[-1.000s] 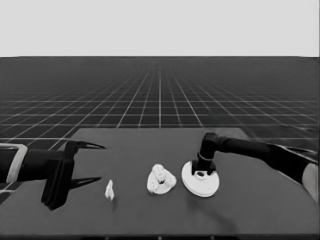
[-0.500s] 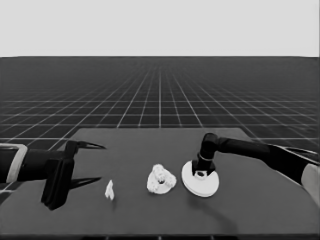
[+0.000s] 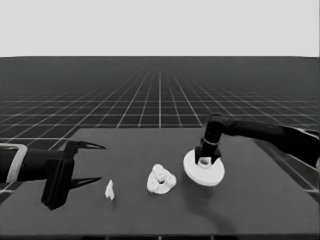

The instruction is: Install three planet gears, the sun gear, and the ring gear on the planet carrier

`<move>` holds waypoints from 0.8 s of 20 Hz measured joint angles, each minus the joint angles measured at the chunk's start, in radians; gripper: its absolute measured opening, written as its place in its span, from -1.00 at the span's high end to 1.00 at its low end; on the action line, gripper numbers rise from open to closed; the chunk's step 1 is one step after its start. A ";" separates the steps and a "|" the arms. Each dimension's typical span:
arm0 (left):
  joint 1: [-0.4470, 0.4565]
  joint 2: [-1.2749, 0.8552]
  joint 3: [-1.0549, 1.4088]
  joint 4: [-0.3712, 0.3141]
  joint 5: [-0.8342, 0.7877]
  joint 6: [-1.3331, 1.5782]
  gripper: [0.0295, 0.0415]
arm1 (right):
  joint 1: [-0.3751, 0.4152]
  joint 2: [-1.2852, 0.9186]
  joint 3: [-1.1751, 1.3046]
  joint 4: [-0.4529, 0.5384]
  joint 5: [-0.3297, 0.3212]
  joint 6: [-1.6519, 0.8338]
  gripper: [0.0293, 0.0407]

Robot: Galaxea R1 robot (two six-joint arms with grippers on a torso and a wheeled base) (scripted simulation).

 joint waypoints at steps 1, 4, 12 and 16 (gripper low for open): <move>0.000 0.000 0.000 0.000 0.000 0.000 -0.49 | 0.003 0.000 0.000 0.003 -0.002 0.000 0.03; 0.000 0.000 0.000 0.000 0.000 0.000 -0.49 | 0.007 0.000 0.000 0.007 -0.003 0.000 0.03; 0.000 0.000 0.000 0.000 0.000 0.000 -0.49 | -0.032 0.530 -0.274 -0.040 -0.023 0.255 0.03; 0.000 0.000 0.000 0.000 0.000 0.000 -0.49 | -0.095 0.545 -0.315 -0.101 -0.006 0.234 0.03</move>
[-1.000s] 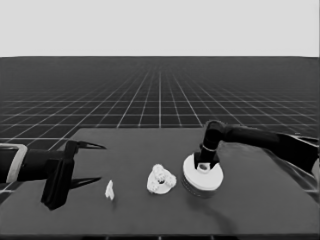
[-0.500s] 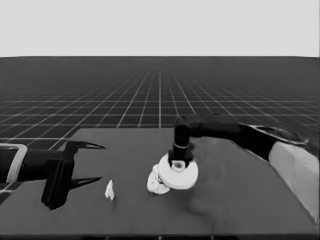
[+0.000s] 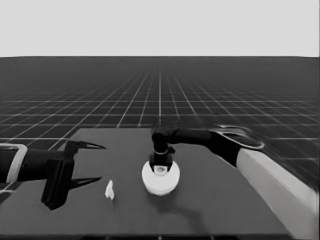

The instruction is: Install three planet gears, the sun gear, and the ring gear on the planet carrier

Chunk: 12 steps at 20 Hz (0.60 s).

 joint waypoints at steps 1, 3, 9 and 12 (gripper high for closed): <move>0.000 0.000 0.000 0.000 0.000 0.000 -0.49 | -0.015 0.003 -0.010 -0.013 0.005 -0.006 0.03; 0.000 0.000 0.000 0.000 0.000 0.000 -0.49 | -0.027 0.005 -0.019 -0.025 0.009 -0.011 0.03; 0.000 0.000 0.000 0.000 0.000 0.000 -0.49 | -0.033 0.007 -0.023 -0.031 0.012 -0.010 0.03; 0.000 0.000 0.000 0.000 0.000 0.000 -0.49 | -0.033 0.007 -0.023 -0.031 0.012 0.010 0.03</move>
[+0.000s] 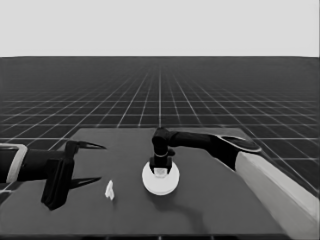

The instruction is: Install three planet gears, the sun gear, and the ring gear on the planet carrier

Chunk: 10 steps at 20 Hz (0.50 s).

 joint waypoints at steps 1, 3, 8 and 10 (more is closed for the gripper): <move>0.000 0.000 0.000 0.000 0.000 0.000 -0.49 | 0.000 0.000 0.000 0.000 0.000 0.008 0.03; 0.000 0.000 0.000 0.000 0.000 0.000 -0.49 | 0.000 0.000 0.000 0.000 0.000 0.025 0.03; 0.000 0.000 0.000 0.000 0.000 0.000 -0.49 | 0.000 0.000 0.000 0.000 0.000 0.068 0.03; 0.000 0.000 0.000 0.000 0.000 0.000 -0.49 | -0.002 -0.001 -0.001 0.000 0.000 0.086 0.03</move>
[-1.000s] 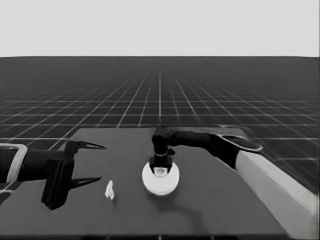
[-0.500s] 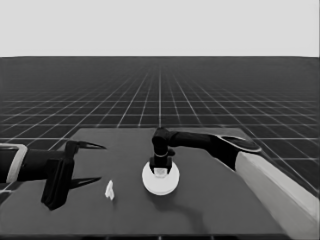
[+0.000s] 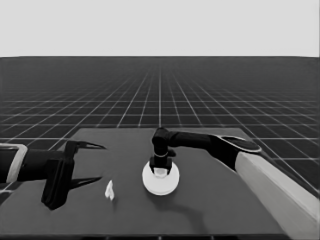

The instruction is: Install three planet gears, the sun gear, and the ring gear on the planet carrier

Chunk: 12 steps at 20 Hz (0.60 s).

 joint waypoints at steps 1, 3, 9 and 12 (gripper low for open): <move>0.000 0.000 0.000 0.000 0.000 0.000 -0.49 | -0.003 0.000 0.000 0.000 0.000 0.009 0.03; 0.000 0.000 0.000 0.000 0.000 0.000 -0.49 | -0.006 -0.001 -0.001 0.000 0.000 0.026 0.03; 0.000 0.000 0.000 0.000 0.000 0.000 -0.49 | -0.009 -0.001 -0.001 0.000 0.000 0.079 0.03; 0.000 0.000 0.000 0.000 0.000 0.000 -0.49 | -0.009 -0.001 -0.001 0.001 0.000 0.105 0.03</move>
